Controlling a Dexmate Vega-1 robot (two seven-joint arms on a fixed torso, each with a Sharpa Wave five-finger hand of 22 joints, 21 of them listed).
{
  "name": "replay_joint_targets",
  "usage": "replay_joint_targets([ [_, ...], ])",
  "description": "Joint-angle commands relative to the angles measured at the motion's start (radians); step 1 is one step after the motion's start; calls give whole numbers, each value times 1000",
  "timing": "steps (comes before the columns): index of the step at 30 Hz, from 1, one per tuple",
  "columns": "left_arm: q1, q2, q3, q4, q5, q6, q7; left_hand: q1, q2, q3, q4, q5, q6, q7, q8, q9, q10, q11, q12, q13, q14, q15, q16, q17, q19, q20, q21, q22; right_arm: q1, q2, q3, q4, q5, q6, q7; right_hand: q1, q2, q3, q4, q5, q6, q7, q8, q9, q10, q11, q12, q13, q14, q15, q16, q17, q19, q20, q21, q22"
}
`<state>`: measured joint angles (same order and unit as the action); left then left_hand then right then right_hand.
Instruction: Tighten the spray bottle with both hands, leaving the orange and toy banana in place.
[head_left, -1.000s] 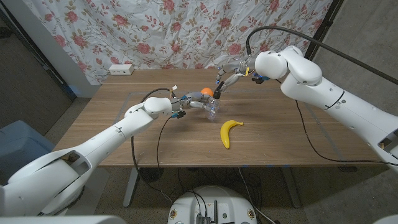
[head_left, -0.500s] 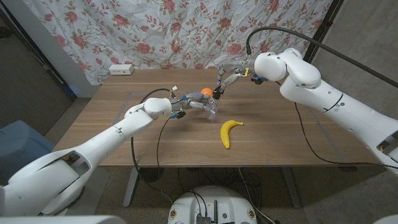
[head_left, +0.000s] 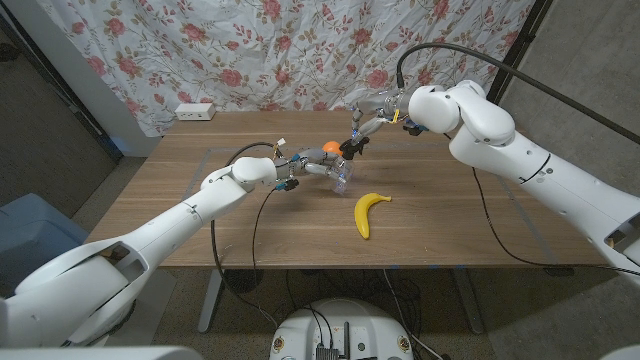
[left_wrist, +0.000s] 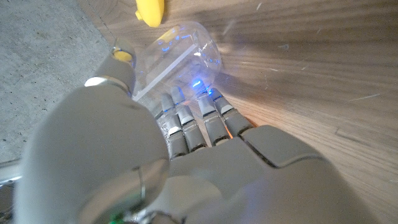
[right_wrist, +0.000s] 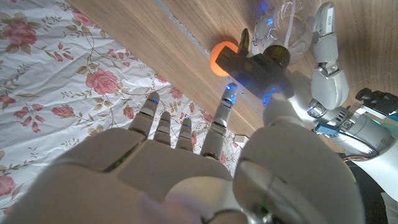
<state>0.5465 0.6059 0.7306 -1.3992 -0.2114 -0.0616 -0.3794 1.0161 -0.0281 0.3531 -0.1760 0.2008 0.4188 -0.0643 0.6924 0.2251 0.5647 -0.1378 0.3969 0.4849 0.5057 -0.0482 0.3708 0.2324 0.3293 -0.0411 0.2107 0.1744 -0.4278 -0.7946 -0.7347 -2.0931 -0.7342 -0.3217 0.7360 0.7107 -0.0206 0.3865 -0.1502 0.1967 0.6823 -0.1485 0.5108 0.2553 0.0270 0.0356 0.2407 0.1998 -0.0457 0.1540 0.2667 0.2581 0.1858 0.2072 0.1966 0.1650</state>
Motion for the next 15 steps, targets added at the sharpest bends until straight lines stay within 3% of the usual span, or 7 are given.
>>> replay_joint_targets([
  [1, -10, -4, 4, 12, 6, -1, -4, 35, 87, 3, 7, 10, 54, 2, 31, 2, 54, -48, 6, 4, 5, -146, -4, 0, 10, -65, -1, 4, -4, 10, 0, 15, -11, 12, -23, -5, -4, -5, -1, -2, 25, 3, 14, -1, 16, -3, 4, 2, 14, 0, 7, 2, 11, 0, 3, 3],
  [15, -16, -6, 6, 16, 10, 6, -4, 34, 91, 3, 7, 11, 58, 4, 37, 0, 62, -47, 6, 7, 9, -147, -6, 0, 13, -65, -1, 4, -3, 24, -7, 39, -29, 19, -45, -20, -3, -14, -1, -9, 167, 16, 71, -12, 98, -28, 12, 0, 63, -34, 24, 1, 65, -1, 4, 2],
])
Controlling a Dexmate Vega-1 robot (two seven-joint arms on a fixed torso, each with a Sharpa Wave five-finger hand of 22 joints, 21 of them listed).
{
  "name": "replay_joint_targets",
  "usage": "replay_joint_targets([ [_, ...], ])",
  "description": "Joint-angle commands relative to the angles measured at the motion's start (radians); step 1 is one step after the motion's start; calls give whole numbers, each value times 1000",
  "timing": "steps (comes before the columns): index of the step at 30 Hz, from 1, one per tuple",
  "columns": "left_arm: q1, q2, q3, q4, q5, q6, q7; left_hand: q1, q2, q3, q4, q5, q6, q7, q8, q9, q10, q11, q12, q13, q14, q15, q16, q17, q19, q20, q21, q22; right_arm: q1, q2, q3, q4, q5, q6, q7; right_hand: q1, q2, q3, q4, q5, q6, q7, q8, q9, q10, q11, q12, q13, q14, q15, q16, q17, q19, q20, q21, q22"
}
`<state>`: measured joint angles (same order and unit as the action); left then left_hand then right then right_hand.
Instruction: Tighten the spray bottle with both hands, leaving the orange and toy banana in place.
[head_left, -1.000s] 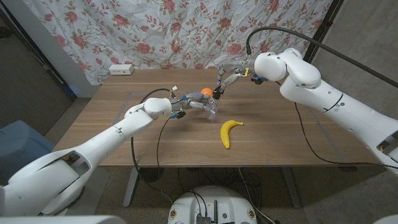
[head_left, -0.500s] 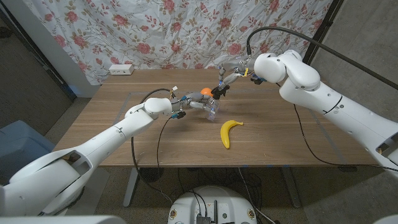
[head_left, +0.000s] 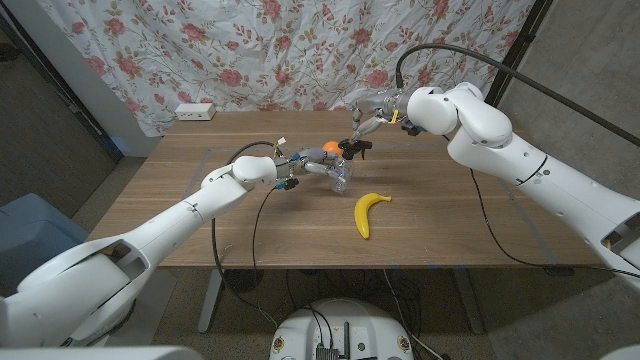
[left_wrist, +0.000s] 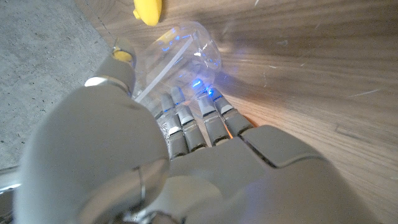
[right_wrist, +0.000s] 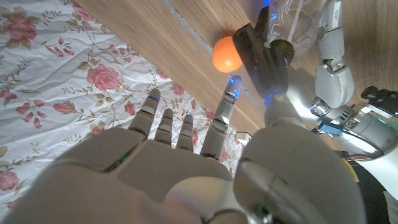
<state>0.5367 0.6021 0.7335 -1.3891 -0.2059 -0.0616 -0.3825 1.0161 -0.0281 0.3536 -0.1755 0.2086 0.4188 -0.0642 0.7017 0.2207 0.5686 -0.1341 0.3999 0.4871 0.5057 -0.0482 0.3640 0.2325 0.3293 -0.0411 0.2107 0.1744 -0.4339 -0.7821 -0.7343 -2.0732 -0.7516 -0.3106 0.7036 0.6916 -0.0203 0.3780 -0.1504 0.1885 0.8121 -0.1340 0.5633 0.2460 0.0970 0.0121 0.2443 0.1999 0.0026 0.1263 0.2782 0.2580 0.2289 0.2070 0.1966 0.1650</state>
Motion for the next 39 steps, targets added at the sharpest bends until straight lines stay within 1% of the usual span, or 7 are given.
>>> replay_joint_targets([
  [1, -7, -3, 3, 8, 4, 6, -2, 34, 91, 3, 7, 3, 60, 2, 28, 5, 59, -49, 3, 5, 10, -147, 1, 0, 14, -65, -1, 4, 3, 13, -8, 21, -11, 9, -13, -1, -3, -6, -1, -1, 49, 0, 23, -4, 37, -5, 9, -1, 18, -7, 13, 1, 25, 0, 4, 2],
  [10, -13, -7, 6, 16, 8, 2, -2, 34, 91, 4, 7, 3, 66, 1, 33, 4, 64, -51, 3, 7, 13, -147, -1, -1, 16, -65, 0, 4, 4, 18, -16, 24, -25, 1, -3, -5, -1, -7, -1, -2, 98, 1, 40, -12, 76, -13, 14, -2, 44, -20, 21, -1, 45, -1, 3, 2],
  [19, -9, -3, 5, 3, 10, 8, 1, 33, 94, 5, 7, 4, 72, 4, 37, 4, 65, -51, 1, 8, 16, -146, -2, -1, 19, -65, 1, 4, -14, 19, -13, 9, -40, -18, -12, -18, 11, -9, 4, -3, 170, 7, 62, -23, 122, -26, 17, -3, 74, -37, 32, -1, 72, -7, 3, 2],
  [21, -7, -1, 5, -2, 10, 11, 2, 32, 94, 6, 7, 4, 72, 3, 39, 3, 67, -31, 2, 9, 18, -147, -3, -2, 19, -64, 0, 4, -19, 19, -12, 5, -44, -24, -15, -19, 13, -9, 5, -3, 181, 7, 65, -25, 131, -26, 18, -3, 80, -40, 34, -1, 75, -7, 3, 2],
  [25, -3, 4, 5, -13, 12, 18, 5, 32, 96, 7, 7, 4, 74, 4, 40, 3, 69, -31, 1, 10, 19, -147, -4, -2, 19, -65, 0, 4, -29, 19, -10, -3, -52, -37, -18, -23, 17, -8, 5, -2, 207, 9, 72, -29, 150, -31, 20, -3, 93, -46, 38, -2, 84, -8, 2, 2],
  [33, 0, 9, 5, -21, 12, 25, 2, 31, 98, 7, 8, 4, 74, 3, 42, 2, 71, -31, 0, 11, 20, -147, -5, -1, 20, -64, 0, 4, -49, 21, -5, -14, -58, -55, -35, -25, 23, -7, 2, -1, 262, 11, 85, -41, 191, -37, 23, -4, 123, -64, 49, -3, 104, -17, 2, 2],
  [39, -1, 10, 5, -20, 12, 21, -1, 30, 100, 9, 8, 5, 78, 2, 45, 2, 71, -30, -1, 12, 22, -146, -7, -2, 20, -63, 0, 4, -60, 26, -6, -21, -75, -74, -49, -16, 34, 0, -4, 0, 321, 5, 97, -52, 237, -43, 25, -6, 153, -84, 60, -5, 131, -34, 4, 2],
])
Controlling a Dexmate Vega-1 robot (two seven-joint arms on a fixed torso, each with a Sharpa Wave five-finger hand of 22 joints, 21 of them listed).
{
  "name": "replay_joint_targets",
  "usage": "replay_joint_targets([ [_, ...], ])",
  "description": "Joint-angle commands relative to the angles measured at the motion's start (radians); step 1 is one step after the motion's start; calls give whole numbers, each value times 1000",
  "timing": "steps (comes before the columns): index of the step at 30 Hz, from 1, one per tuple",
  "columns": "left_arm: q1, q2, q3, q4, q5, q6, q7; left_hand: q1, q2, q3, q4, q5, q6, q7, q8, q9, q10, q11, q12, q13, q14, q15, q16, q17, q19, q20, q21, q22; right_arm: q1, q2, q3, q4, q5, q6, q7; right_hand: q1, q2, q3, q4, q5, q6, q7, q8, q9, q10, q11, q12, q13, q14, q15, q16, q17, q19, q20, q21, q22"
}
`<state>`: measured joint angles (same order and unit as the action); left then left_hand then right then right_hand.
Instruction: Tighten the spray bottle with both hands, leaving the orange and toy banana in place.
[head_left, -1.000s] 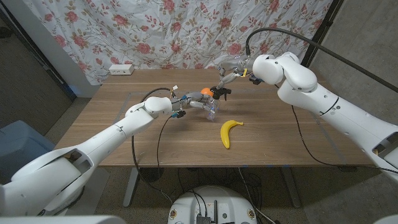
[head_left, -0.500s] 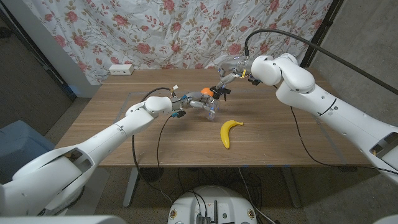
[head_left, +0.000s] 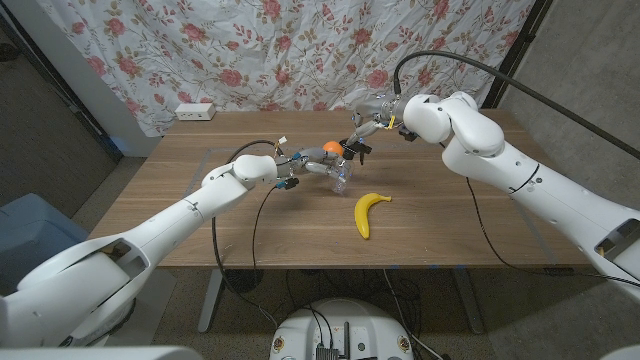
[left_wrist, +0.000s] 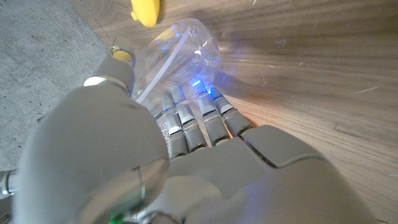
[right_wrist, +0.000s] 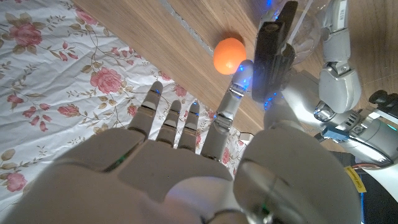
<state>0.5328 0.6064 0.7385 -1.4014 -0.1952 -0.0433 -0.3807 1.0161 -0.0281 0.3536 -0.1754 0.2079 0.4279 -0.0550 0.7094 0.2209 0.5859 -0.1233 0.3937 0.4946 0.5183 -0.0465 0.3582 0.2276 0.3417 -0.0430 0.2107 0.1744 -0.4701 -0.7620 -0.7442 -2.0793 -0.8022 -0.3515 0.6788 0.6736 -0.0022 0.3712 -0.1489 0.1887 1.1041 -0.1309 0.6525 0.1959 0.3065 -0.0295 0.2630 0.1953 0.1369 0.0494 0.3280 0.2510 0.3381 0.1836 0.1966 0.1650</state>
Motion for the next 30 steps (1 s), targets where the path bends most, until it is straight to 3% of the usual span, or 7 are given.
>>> replay_joint_targets([
  [1, 2, 5, 0, -7, 1, 2, -3, 29, 100, 9, 8, 6, 70, -6, 38, 2, 54, -42, 5, 5, 9, -147, -2, 3, 8, -61, 0, 4, -27, 7, 5, -17, -28, -36, -31, 3, 16, 7, -6, -1, 33, 2, 8, -3, 29, -2, 6, -1, 22, -9, 11, 2, 29, -13, 5, 2],
  [13, 8, 8, -3, -12, 0, 4, 2, 27, 103, 10, 9, 5, 74, -6, 42, 1, 59, -40, 4, 7, 12, -149, -4, 3, 8, -60, -1, 4, -33, 25, -3, -18, -47, -65, -32, 5, 29, 12, -5, -3, 129, 14, 24, -14, 110, -7, 12, -3, 76, -42, 31, 2, 65, -29, 3, 2],
  [30, 9, 8, -4, -8, 1, 1, 7, 23, 111, 15, 10, 5, 81, -5, 48, -1, 67, -43, 3, 11, 13, -146, -10, 4, 8, -58, -2, 4, -33, 47, -14, -13, -32, -130, -14, -7, 31, 9, 0, -7, 154, 16, 21, -17, 139, -11, 11, -4, 95, -49, 38, 2, 72, -29, 0, 3],
])
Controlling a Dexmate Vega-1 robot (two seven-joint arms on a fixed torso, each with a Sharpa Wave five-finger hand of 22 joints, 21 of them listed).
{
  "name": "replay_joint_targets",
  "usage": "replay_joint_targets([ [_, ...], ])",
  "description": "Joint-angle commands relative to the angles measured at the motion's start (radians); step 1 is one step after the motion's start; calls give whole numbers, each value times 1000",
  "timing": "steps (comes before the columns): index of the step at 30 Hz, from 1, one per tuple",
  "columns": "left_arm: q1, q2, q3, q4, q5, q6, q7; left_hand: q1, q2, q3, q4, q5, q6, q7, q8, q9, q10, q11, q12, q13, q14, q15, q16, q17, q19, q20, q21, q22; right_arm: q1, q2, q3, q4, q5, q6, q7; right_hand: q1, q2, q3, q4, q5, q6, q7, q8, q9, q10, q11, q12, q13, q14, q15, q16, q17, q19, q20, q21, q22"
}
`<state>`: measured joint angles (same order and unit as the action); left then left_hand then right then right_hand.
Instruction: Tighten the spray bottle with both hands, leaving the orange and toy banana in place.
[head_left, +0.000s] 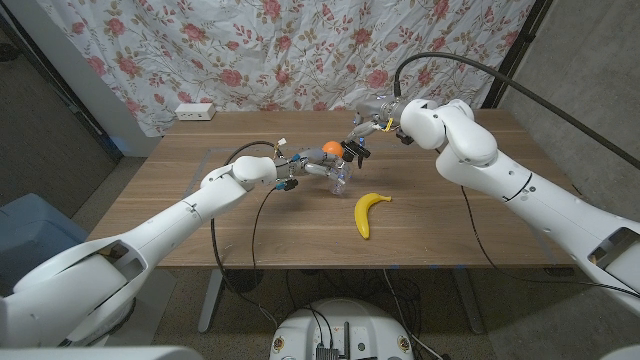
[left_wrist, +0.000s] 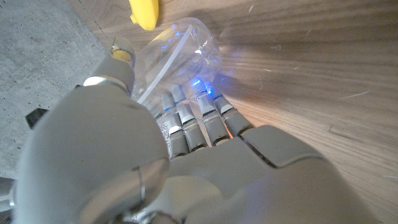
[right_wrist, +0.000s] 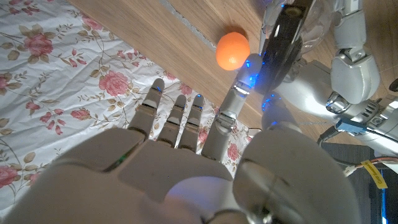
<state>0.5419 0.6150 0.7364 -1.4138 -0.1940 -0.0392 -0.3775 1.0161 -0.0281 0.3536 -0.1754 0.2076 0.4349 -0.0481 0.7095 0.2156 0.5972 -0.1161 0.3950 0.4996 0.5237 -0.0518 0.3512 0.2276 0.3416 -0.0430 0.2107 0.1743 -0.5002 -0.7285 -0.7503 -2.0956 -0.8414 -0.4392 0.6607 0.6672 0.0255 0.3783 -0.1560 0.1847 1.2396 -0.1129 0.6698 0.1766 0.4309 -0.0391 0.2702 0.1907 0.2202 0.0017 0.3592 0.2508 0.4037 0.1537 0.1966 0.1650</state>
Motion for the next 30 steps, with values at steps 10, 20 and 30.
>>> replay_joint_targets([
  [10, -3, -5, -1, 11, 1, -7, 2, 20, 112, 16, 9, 5, 76, -12, 51, 4, 57, -48, 0, 7, 9, -139, -5, 3, 8, -58, -2, 4, 4, 27, -26, 5, -7, -98, 10, -7, 15, 3, 9, -3, 60, 11, 5, 1, 54, -7, 4, 0, 45, -14, 20, 3, 14, 6, -2, 3],
  [20, -6, -8, 0, 17, 1, -13, 0, 16, 113, 17, 10, 5, 78, -12, 54, 3, 60, -50, -2, 9, 12, -139, -9, 2, 8, -58, -2, 4, 6, 36, -37, 12, -3, -128, -12, 24, 29, 19, -8, 6, 89, 22, 5, 2, 80, -13, 0, -2, 73, -32, 30, 0, 20, -1, -3, 3],
  [30, -7, -13, 0, 27, -2, -18, -1, 14, 114, 19, 9, 5, 83, -13, 58, 2, 61, -47, -4, 11, 13, -138, -12, 2, 8, -58, -3, 4, 8, 36, -44, 11, 3, -150, -28, 59, 31, 34, -22, 20, 122, 28, 12, 3, 102, -17, -4, -3, 88, -43, 33, -4, 26, -7, -3, 4],
])
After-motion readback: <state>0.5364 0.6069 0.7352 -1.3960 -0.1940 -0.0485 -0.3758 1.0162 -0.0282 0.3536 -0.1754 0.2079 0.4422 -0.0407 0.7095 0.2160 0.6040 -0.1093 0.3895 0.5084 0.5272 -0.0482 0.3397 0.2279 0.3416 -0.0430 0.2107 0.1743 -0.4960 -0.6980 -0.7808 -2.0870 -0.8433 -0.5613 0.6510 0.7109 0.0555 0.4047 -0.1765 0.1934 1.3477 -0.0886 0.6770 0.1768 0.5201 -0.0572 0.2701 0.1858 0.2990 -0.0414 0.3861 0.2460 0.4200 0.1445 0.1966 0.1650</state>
